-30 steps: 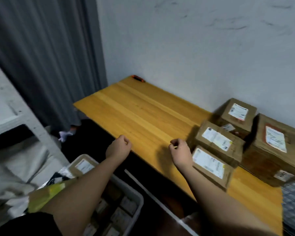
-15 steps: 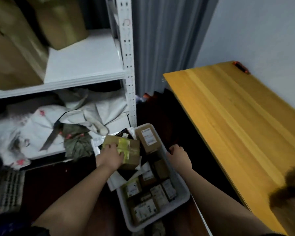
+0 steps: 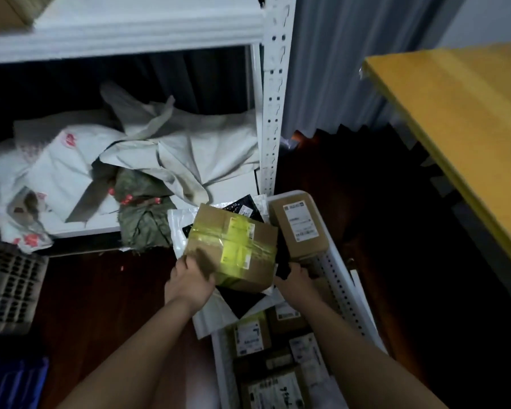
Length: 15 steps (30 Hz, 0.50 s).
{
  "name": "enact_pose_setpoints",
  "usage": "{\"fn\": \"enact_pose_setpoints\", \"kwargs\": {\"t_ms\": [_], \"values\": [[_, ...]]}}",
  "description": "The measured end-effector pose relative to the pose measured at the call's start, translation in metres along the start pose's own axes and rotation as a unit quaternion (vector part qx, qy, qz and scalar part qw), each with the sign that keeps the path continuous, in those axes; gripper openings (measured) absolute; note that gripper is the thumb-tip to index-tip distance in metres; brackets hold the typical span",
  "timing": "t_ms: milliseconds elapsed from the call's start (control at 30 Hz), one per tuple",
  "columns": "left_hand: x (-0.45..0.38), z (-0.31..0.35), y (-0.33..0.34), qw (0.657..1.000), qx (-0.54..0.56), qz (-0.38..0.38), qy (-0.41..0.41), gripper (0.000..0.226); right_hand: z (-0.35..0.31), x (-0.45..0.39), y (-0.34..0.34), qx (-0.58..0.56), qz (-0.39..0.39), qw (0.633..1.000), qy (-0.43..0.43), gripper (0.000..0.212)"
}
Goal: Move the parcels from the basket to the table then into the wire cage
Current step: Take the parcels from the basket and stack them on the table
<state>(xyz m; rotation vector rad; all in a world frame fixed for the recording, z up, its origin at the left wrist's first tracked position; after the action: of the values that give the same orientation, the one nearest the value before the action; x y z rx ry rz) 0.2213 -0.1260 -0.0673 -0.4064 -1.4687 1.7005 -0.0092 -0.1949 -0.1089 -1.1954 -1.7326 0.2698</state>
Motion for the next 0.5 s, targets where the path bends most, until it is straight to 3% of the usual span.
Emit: {"fn": "enact_pose_setpoints", "kwargs": {"t_ms": [200, 500], "values": [[-0.055, -0.012, 0.039, 0.993, 0.079, 0.079, -0.027, 0.085, 0.011, -0.063, 0.059, -0.174, 0.002, 0.983, 0.051, 0.084], [-0.071, -0.024, 0.044, 0.976, 0.138, 0.16, -0.061, 0.07, 0.008, -0.075, 0.09, -0.365, 0.027, 0.925, 0.101, 0.062]]}}
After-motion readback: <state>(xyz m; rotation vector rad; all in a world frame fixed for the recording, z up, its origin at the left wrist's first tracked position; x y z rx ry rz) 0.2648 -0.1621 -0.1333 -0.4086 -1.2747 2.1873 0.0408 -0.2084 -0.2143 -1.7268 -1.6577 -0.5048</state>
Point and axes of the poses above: each hand's wrist, its own x-axis away from the middle knuckle, its own y-axis out of the palm, z = x × y, the point moved 7 cm from there along -x, towards the middle knuckle, and after that the axes turned 12 degrees about z, right-handed, at the moved point
